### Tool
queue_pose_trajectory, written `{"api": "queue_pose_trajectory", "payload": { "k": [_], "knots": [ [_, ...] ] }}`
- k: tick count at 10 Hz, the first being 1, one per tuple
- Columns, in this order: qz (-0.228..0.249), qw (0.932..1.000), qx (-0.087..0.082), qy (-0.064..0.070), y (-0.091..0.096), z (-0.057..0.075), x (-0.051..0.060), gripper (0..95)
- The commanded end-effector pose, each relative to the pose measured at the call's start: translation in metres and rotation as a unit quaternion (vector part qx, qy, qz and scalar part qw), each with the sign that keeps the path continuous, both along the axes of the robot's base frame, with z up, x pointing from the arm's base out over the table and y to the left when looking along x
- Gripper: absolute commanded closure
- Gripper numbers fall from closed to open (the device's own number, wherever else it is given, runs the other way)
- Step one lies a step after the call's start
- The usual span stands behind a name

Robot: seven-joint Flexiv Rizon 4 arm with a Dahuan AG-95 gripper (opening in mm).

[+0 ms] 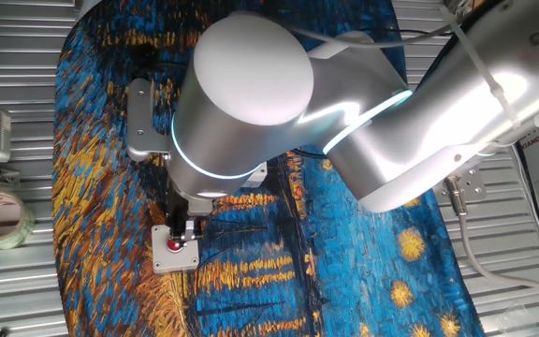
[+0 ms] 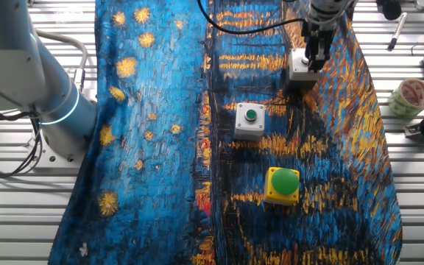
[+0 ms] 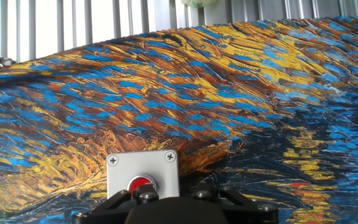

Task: Press three buttons from left to right in sequence

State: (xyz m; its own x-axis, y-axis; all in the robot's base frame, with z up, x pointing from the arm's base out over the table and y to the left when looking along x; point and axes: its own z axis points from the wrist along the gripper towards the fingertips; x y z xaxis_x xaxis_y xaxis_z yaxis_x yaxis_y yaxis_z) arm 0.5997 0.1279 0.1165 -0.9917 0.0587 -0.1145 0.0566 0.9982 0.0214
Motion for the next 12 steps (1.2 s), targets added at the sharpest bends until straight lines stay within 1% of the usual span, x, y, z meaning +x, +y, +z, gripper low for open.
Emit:
{"api": "queue_pose_trajectory", "payload": {
  "k": [1,8,12],
  "knots": [
    [-0.001,1.0000,-0.001,-0.003,0.0006,-0.0025,0.0009,57.0],
    [-0.001,1.0000,-0.002,-0.005,0.0023,-0.0096,0.0041,57.0],
    [-0.008,1.0000,-0.003,-0.004,0.0057,-0.0098,0.0073,57.0]
  ]
}}
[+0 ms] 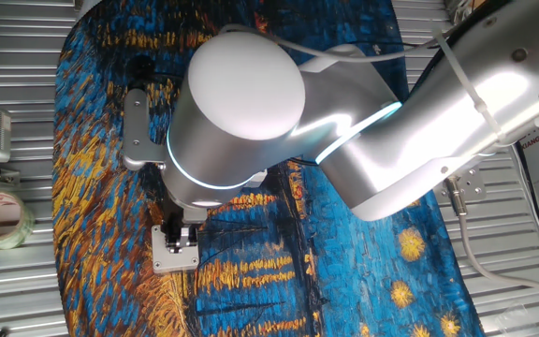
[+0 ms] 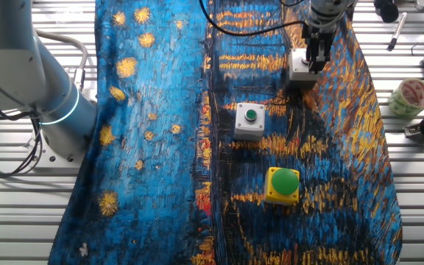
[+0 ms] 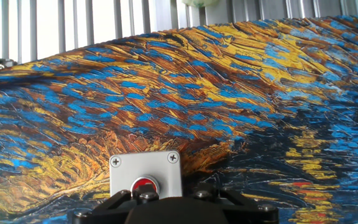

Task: Press three buttons from left to right in sequence

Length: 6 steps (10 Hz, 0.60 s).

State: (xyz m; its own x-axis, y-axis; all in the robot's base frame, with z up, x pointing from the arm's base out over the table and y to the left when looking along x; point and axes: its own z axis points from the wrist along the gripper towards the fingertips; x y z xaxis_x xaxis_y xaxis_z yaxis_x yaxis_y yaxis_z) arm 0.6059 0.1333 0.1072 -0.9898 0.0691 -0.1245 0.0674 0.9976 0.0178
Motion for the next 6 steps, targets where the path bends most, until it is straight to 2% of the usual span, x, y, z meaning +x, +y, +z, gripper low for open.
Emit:
{"api": "queue_pose_trajectory", "payload": {
  "k": [1,6],
  "knots": [
    [-0.004,1.0000,0.000,-0.001,0.0005,-0.0003,0.0013,57.0],
    [-0.008,1.0000,0.003,-0.001,0.0006,-0.0002,0.0013,57.0]
  ]
}}
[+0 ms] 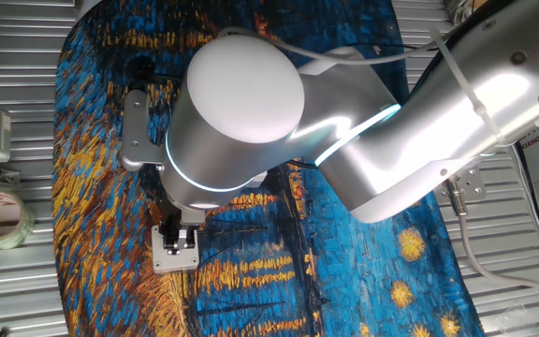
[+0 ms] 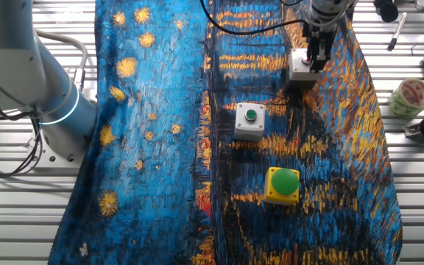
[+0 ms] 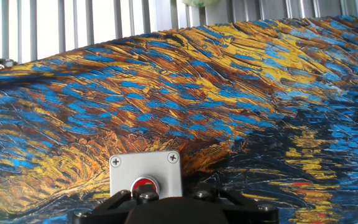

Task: Press three buttons from left to right in sequence

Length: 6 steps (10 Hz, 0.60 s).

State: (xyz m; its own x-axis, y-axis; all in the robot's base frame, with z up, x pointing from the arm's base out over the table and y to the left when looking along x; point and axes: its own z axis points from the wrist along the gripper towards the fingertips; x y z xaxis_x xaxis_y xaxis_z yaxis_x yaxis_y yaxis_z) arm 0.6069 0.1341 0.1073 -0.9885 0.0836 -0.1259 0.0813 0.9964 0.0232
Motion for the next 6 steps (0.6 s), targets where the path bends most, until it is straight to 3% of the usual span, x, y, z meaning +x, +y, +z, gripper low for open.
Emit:
{"api": "queue_pose_trajectory", "payload": {
  "k": [1,6],
  "knots": [
    [-0.002,1.0000,0.001,0.000,-0.0001,-0.0003,0.0005,57.0],
    [-0.004,1.0000,0.002,0.003,0.0010,0.0007,0.0012,57.0]
  ]
}}
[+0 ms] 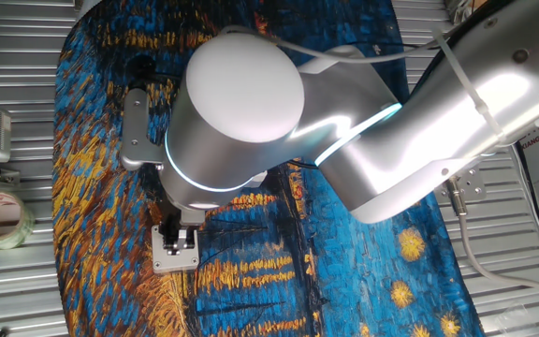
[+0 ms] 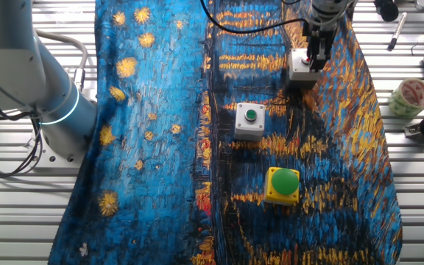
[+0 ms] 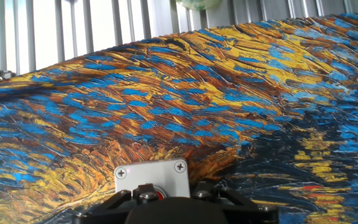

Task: Press three buttons from left to right in sequence

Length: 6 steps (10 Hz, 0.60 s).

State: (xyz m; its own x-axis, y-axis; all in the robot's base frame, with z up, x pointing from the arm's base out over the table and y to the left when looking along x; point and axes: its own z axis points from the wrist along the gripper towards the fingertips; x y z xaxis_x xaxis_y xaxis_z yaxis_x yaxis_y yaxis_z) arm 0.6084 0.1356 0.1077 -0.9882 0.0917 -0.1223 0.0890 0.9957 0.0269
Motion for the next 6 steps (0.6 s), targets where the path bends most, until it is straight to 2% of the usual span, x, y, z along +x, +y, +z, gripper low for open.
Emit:
{"api": "queue_pose_trajectory", "payload": {
  "k": [1,6],
  "knots": [
    [-0.001,1.0000,0.001,0.002,-0.0007,0.0002,-0.0004,57.0],
    [-0.009,0.9999,0.005,0.002,-0.0012,-0.0006,-0.0008,57.0]
  ]
}}
